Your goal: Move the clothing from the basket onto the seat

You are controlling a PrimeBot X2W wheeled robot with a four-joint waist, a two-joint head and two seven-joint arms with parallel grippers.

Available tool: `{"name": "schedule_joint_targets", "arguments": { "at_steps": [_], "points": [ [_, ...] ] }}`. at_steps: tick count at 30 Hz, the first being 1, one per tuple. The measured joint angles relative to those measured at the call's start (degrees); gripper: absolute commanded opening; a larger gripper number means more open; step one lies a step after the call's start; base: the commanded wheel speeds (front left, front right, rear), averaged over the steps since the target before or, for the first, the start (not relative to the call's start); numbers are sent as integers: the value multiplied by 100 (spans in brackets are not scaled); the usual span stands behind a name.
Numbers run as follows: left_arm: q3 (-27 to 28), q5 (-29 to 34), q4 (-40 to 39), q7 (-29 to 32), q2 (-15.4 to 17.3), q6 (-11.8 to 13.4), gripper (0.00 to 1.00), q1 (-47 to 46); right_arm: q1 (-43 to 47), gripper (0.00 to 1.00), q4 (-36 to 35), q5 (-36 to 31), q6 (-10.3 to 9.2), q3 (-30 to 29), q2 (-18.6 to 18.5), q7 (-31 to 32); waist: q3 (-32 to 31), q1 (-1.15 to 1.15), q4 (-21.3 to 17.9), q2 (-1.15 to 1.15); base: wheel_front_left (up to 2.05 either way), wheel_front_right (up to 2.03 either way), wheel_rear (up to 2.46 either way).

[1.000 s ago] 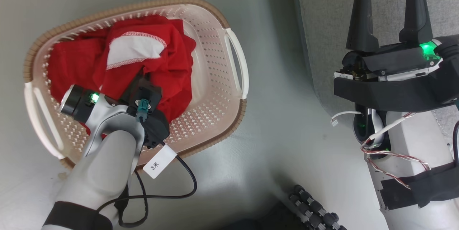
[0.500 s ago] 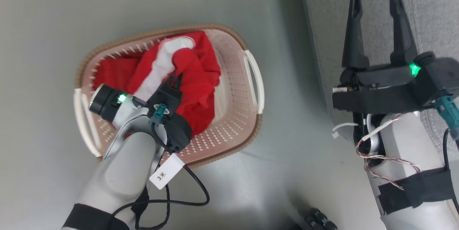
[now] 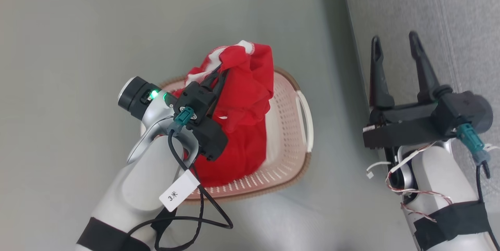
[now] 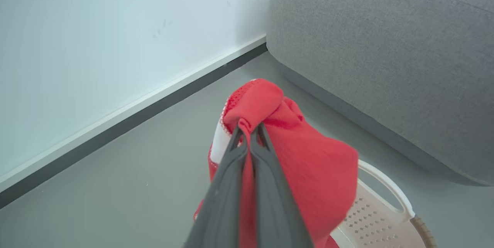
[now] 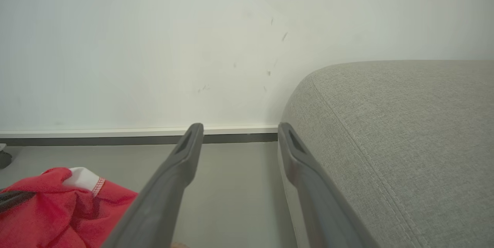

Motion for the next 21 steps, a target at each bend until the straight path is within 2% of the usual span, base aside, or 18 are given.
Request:
{"name": "schedule_joint_targets", "arguments": {
  "at_steps": [5, 21],
  "points": [
    [4, -314, -162, -1, -10, -45, 0, 2, 121, 100, 125, 0, 52, 26, 2, 0, -348, 0, 157, 0, 0, 0, 0],
    [-492, -1127, -499, -1, -32, -93, 0, 49, 741, 100, 616, 12, 220, 122, 68, 1, -1770, 0, 559, 0, 0, 0, 0]
  ]
}}
